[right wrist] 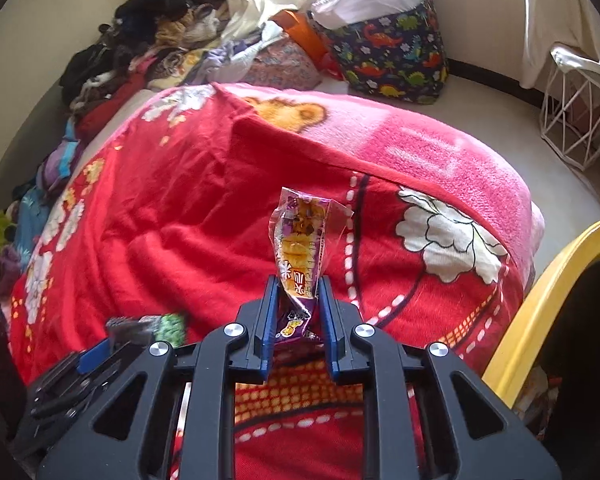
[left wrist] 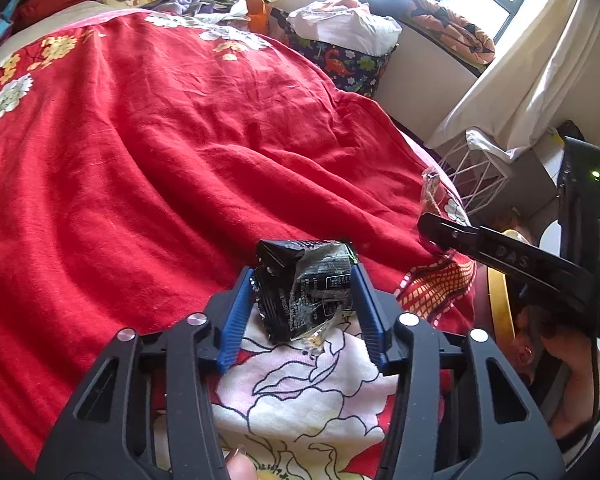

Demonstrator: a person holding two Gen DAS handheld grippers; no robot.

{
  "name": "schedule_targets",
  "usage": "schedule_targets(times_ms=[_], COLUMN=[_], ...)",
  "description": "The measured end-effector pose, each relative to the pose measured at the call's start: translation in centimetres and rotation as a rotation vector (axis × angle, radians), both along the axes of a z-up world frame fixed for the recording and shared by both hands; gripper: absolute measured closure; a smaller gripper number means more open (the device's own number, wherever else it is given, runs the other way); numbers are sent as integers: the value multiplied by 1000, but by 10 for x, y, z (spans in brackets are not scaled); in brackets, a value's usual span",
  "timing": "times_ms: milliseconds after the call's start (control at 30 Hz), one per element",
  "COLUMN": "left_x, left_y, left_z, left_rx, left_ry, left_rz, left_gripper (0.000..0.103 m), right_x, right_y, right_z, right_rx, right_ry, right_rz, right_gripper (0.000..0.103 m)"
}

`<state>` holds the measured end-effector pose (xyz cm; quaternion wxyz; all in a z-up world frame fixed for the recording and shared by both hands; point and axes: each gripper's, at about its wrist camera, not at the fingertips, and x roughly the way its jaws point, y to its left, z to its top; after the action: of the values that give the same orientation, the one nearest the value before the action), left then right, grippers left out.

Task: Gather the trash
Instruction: 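Close the left gripper on a dark foil wrapper while the right grasps a yellow snack wrapper, then carry the foil and yellow wrappers over the yellow bin with both tools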

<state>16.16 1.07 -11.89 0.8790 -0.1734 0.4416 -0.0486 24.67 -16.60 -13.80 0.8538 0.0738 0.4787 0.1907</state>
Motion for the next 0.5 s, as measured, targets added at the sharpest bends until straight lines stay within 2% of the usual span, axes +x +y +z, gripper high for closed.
schedule_targets(times_ms=[433,500], left_x=[-6,-6], left_y=[-18,-22], left_z=[23,28], left_rx=[-12,-10], left_ry=[-44,-56], left_rz=[-66,-76], left_gripper=[92,93], right_x=[-50,-56], right_y=[-13,-18], right_z=[40,44], right_rx=[54,61], right_ry=[-94,-105], right_rz=[33,30], right_gripper=[84,84])
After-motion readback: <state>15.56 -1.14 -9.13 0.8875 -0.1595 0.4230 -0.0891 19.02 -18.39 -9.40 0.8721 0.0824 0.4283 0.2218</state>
